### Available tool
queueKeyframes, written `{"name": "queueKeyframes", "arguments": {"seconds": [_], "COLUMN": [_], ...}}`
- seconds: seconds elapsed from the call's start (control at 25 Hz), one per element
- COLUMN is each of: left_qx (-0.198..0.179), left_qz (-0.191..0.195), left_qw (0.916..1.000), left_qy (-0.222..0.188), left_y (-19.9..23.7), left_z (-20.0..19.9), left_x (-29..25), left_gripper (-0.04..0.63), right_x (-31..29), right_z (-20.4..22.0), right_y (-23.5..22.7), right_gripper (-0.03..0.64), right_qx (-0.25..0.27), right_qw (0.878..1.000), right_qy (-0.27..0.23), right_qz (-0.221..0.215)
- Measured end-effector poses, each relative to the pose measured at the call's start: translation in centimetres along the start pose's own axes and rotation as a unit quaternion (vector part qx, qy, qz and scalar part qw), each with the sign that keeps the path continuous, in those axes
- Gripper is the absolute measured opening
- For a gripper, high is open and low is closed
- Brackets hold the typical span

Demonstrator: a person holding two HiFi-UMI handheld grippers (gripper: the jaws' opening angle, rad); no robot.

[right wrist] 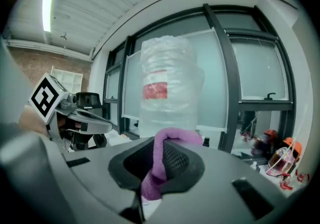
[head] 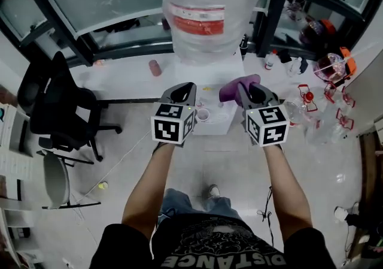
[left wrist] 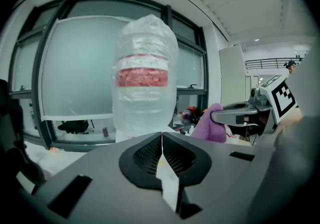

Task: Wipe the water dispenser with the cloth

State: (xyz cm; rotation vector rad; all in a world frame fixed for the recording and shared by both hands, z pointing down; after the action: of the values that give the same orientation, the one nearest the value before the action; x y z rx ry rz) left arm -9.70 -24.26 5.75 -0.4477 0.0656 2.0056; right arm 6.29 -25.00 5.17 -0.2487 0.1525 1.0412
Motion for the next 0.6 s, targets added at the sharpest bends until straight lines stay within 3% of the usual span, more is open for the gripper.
{"name": "queueKeyframes", "arguments": {"seconds": [0.12,0.32,0.6], "left_qx": [0.002,-0.009,-0.030], "left_qz": [-0.016,-0.034,-0.029], "left_qw": [0.9998,0.9990,0.9988], "left_qy": [-0.013,-0.026,-0.023], "left_y": [0.7,2.7,4.3], "left_z": [-1.7,-2.8,-2.3], "left_x": [1.8,4.1,5.6], "left_gripper": [0.026,0.026,0.026], "right_x": [1.6,2.7,3.0], "right_z": [-2.6,-3.1,-4.5], "right_y": [1.1,2.5,3.1], "right_gripper": [0.032,0.033,0.032], "right_qx": [0.011,0.002,-0.015], "right_qw": [1.000,1.000,0.999], "right_qy": [-0.017,-0.021,-0.042], "right_qz": [-0.008,-0.007,0.018]}}
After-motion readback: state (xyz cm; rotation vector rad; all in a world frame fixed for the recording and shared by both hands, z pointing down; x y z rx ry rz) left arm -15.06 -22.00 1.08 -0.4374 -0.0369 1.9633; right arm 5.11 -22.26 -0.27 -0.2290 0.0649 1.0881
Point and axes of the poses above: the fingertips, and each gripper's own axes: x backward along the fingers, y to its left, z out of its underside, the point moved 2 cm from there along x, backward along the fingers, and after that the axes turned 10 degrees about -x, right-handed, at the moved point
